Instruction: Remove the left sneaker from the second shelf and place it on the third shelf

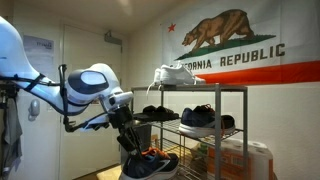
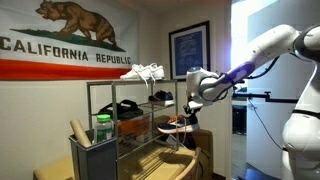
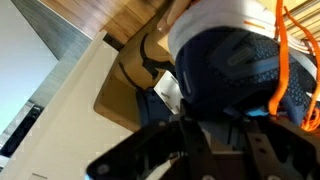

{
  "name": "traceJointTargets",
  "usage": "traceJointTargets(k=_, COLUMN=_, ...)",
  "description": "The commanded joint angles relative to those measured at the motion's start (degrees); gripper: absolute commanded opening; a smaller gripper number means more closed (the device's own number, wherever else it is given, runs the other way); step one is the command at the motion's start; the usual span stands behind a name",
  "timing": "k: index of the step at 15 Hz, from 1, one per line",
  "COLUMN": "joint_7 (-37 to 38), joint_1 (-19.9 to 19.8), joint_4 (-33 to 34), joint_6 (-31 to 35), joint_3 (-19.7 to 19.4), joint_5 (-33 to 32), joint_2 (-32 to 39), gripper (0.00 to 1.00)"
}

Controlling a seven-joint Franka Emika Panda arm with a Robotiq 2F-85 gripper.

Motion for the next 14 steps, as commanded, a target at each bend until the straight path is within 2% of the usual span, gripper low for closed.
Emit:
traceJointTargets(k=1, joint_7=6.6, joint_1=-1.2, joint_4=2.4, joint_6=7.0, joint_3=1.5, joint_5=-3.6, joint_2=5.6, gripper=0.09)
traceJointTargets(k=6, joint_7=16.1, joint_1=0.2, joint_4=8.0, joint_6=11.7, joint_3=1.0, joint_5=-10.8, joint_2=13.9, gripper=0.09)
traceJointTargets(k=14, joint_7=26.3, joint_1=4.3, joint_4=19.8, joint_6=12.3, joint_3=-1.6, joint_5=-18.9, joint_2=25.3, gripper=0.09)
